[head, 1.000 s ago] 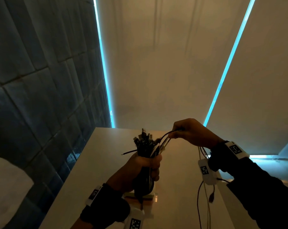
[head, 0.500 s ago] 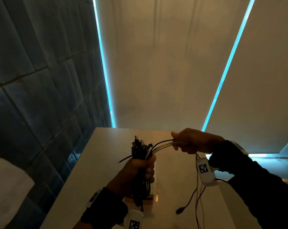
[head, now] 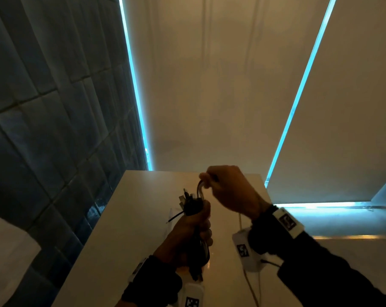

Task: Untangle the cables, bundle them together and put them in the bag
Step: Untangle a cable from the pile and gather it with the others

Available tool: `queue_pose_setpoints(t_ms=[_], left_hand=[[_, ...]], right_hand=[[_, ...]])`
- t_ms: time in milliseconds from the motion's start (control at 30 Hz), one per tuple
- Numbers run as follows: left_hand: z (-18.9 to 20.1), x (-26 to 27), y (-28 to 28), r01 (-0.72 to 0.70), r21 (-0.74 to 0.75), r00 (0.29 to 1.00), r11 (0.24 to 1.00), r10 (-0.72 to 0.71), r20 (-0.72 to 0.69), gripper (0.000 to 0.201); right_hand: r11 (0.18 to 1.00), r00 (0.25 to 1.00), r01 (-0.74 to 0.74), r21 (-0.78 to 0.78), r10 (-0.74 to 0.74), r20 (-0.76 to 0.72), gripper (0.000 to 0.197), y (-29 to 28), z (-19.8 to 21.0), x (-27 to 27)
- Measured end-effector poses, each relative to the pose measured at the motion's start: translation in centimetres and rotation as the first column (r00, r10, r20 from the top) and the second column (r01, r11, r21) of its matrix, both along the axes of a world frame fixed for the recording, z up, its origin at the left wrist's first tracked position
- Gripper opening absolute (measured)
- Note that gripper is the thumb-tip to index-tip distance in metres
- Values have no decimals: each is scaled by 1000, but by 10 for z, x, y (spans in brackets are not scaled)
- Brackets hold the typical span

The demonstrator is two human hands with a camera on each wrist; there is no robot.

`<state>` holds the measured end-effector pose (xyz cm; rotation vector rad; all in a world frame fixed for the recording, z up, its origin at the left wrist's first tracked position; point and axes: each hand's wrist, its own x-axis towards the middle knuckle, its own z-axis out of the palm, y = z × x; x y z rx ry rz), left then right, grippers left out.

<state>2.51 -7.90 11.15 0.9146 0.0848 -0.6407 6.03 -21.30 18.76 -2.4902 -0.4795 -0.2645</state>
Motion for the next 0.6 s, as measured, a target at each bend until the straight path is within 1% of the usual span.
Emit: queue_pose_setpoints(t_ms=[67, 133, 167, 200, 267, 333, 400, 433, 467, 500, 533, 600], left_hand=[[1, 6, 4, -88, -100, 995, 991, 82, -54, 71], [-5, 12, 11, -172, -190, 984, 967, 160, -76, 73], [-6, 12, 14, -180, -239, 983, 954, 167, -74, 71], [-4, 11, 16, -157, -294, 987, 943, 141, -74, 64], [3, 8, 17, -102, -377, 992, 921, 67, -106, 44], [5, 9, 21, -96, -336, 993, 937, 66, -98, 34], [1, 15, 24, -164, -185, 986, 969, 163, -25, 32], [-1, 19, 25, -230, -83, 972, 970, 232, 17, 26], [-2, 24, 27, -311, -8, 949, 950, 311, 53, 14], [-3, 28, 30, -410, 50, 910, 911, 405, 91, 15], [-3, 34, 34, -488, 97, 872, 868, 478, 104, 21], [3, 44, 44, -569, 115, 822, 814, 559, 109, 24]], right_hand=[[998, 996, -66, 21, 65, 62, 27, 11, -7, -17], [988, 988, -152, 5, 152, 35, 25, 15, -13, -30], [982, 982, -189, -30, 189, -7, 24, 19, -15, -35], [972, 975, -220, -82, 217, -49, 22, 24, -17, -40], [944, 970, -242, -225, 234, -63, 16, 35, -19, -46], [924, 975, -220, -313, 220, -36, 18, 41, -18, -47], [916, 974, -214, -338, 225, -7, 21, 40, -17, -47], [918, 973, -217, -332, 232, 4, 21, 38, -18, -47], [927, 972, -218, -307, 234, 16, 19, 36, -18, -48], [942, 972, -214, -257, 232, 41, 17, 34, -21, -50], [957, 971, -208, -200, 227, 74, 16, 32, -25, -54], [977, 975, -188, -104, 199, 102, 19, 27, -41, -64]])
